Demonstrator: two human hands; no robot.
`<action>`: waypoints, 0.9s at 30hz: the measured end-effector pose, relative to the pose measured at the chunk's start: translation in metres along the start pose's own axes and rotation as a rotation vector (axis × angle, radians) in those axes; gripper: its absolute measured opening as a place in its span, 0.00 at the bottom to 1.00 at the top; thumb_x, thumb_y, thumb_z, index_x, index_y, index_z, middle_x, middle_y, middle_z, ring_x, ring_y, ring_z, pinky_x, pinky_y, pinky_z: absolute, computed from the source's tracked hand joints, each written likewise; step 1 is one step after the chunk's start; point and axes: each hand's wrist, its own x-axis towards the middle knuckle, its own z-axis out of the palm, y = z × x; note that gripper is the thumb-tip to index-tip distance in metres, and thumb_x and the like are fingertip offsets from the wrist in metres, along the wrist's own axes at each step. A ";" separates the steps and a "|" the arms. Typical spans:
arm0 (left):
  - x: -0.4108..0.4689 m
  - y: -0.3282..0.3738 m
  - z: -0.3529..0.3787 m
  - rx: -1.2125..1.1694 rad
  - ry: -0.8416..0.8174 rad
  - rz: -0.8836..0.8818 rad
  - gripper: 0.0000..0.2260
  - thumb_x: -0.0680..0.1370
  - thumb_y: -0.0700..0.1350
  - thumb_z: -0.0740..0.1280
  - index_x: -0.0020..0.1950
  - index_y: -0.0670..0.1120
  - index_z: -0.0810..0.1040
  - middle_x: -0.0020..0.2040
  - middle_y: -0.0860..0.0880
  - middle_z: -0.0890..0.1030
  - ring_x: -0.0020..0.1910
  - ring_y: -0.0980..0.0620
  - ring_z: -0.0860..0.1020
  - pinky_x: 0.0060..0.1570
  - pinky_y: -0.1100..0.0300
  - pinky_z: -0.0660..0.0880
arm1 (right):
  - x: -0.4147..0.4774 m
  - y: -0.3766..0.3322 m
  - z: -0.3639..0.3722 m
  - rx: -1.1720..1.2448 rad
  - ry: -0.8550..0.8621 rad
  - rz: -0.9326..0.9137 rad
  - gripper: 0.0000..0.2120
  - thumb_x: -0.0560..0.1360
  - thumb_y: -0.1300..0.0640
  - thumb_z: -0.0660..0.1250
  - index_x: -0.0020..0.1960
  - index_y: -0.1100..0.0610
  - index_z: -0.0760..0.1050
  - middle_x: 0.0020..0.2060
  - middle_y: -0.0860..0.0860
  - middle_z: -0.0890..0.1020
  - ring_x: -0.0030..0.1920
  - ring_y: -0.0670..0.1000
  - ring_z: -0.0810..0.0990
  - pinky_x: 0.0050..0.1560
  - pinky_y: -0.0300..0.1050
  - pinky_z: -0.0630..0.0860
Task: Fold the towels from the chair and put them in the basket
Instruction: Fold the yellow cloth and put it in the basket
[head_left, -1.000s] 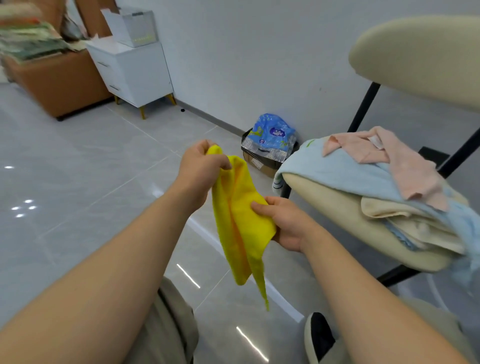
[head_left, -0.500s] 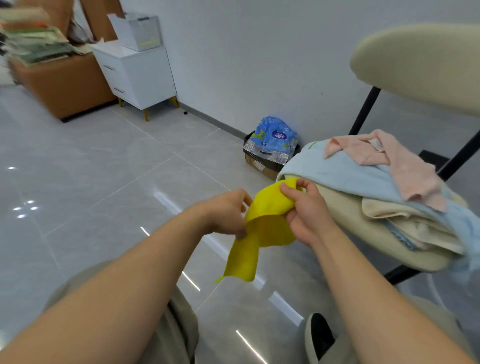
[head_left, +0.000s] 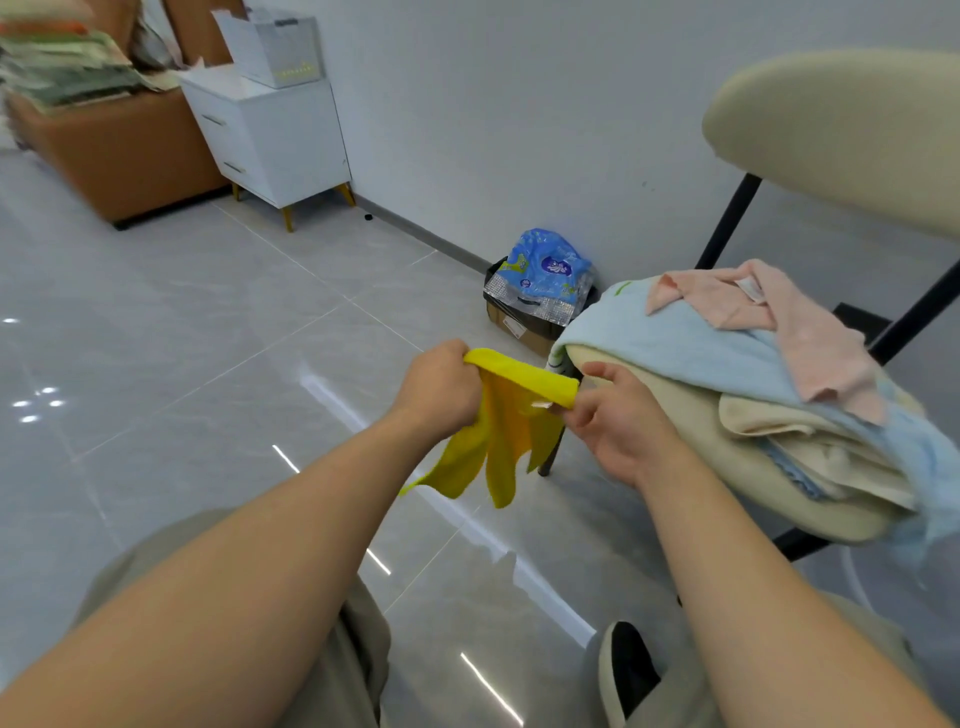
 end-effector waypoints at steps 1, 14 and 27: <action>0.001 -0.001 -0.001 0.003 0.029 0.000 0.08 0.79 0.42 0.57 0.43 0.44 0.73 0.41 0.42 0.80 0.42 0.39 0.80 0.43 0.47 0.78 | 0.000 0.003 -0.001 -0.170 -0.009 -0.001 0.27 0.61 0.77 0.63 0.54 0.54 0.72 0.58 0.63 0.75 0.55 0.68 0.80 0.50 0.53 0.78; 0.000 -0.004 -0.009 0.162 0.096 0.008 0.13 0.76 0.49 0.64 0.34 0.44 0.73 0.32 0.47 0.73 0.38 0.44 0.73 0.33 0.58 0.64 | -0.007 0.017 0.000 -1.210 -0.165 -0.296 0.09 0.78 0.50 0.69 0.41 0.52 0.80 0.30 0.48 0.82 0.31 0.45 0.78 0.32 0.39 0.70; -0.001 -0.001 -0.005 0.204 0.053 0.071 0.19 0.80 0.57 0.62 0.41 0.45 0.80 0.34 0.48 0.76 0.40 0.45 0.76 0.37 0.56 0.69 | -0.010 0.017 0.002 -1.249 -0.141 -0.341 0.10 0.74 0.48 0.72 0.41 0.52 0.75 0.32 0.48 0.83 0.33 0.47 0.82 0.37 0.45 0.77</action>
